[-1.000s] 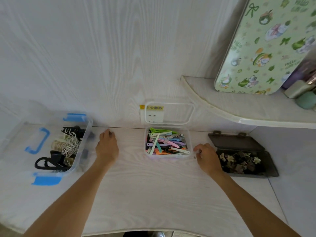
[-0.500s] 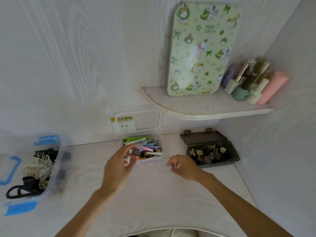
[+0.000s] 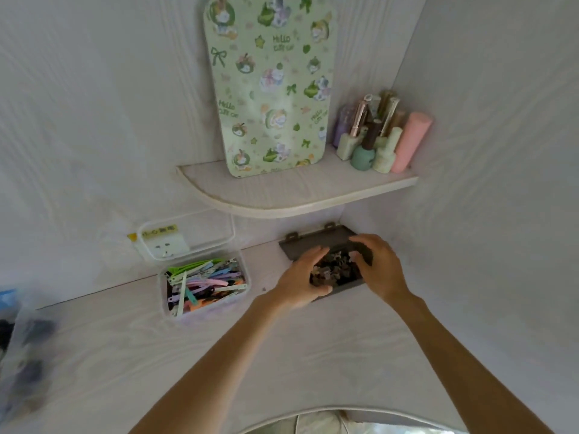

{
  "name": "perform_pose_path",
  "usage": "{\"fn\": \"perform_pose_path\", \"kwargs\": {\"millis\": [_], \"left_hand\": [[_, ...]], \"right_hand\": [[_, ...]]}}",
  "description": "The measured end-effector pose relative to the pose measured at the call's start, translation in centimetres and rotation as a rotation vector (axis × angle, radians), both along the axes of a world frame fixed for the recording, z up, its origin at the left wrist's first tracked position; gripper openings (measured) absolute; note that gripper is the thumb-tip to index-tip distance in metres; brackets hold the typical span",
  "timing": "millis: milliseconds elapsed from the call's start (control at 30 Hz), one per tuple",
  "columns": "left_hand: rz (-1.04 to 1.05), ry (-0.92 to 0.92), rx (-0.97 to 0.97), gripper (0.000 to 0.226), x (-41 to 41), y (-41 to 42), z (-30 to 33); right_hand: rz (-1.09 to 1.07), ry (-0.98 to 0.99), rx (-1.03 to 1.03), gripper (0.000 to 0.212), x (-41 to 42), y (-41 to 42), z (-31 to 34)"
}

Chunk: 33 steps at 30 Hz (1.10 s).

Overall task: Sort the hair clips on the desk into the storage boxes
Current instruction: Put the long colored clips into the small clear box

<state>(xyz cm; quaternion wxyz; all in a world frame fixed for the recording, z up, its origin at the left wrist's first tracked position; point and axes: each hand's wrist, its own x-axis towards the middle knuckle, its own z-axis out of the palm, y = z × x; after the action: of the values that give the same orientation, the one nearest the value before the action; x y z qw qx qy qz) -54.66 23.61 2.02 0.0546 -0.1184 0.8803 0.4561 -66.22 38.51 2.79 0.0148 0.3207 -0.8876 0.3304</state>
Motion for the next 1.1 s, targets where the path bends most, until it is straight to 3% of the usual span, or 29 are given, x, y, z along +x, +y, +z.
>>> {"fn": "perform_pose_path", "kwargs": {"millis": [67, 167, 367, 500, 600, 700, 800, 867, 900, 1000, 1100], "left_hand": [[-0.04, -0.041, -0.16, 0.067, 0.8, -0.4, -1.1], [0.03, 0.071, -0.423, 0.043, 2.8, -0.2, -2.4], [-0.071, 0.087, -0.565, 0.041, 5.1, 0.7, -3.1], [-0.044, 0.055, -0.57, 0.02, 5.8, -0.1, -1.6], [-0.038, -0.055, -0.555, 0.029, 6.7, -1.8, -0.8], [0.145, -0.045, -0.541, 0.023, 7.3, -3.4, -0.2], [0.21, -0.298, -0.612, 0.034, 7.3, -4.3, -0.4], [0.206, -0.473, -0.5, 0.041, 6.9, -4.1, -1.0], [0.243, -0.503, -0.353, 0.04, 6.5, -3.9, -1.5], [0.574, -0.464, 0.243, 0.026, 4.9, -3.3, -1.5], [0.749, -0.379, 0.625, 0.041, 3.8, -3.3, -0.5]], "right_hand": [[-0.045, -0.033, 0.069, 0.033, -0.4, 0.9, -0.7], [-0.064, -0.081, 0.132, 0.036, -0.2, 2.5, -2.0], [0.056, -0.215, 0.468, 0.047, 1.4, 4.3, -4.8], [0.057, -0.215, 0.429, 0.035, 3.1, 4.5, -2.8], [0.049, -0.242, 0.379, 0.027, 4.2, 4.5, -0.4], [-0.109, -0.217, 0.207, 0.026, 4.0, 4.1, 0.2], [-0.255, -0.586, 0.176, 0.036, 2.6, 2.8, -0.9], [-0.302, -1.023, 0.098, 0.044, 2.2, 2.1, -1.9], [-0.305, -1.171, 0.037, 0.046, 2.3, 1.9, -2.4], [-0.319, -1.307, -0.12, 0.047, 2.4, 1.9, -2.9], [-0.328, -1.325, -0.217, 0.048, 1.7, 1.6, -2.5]]}}
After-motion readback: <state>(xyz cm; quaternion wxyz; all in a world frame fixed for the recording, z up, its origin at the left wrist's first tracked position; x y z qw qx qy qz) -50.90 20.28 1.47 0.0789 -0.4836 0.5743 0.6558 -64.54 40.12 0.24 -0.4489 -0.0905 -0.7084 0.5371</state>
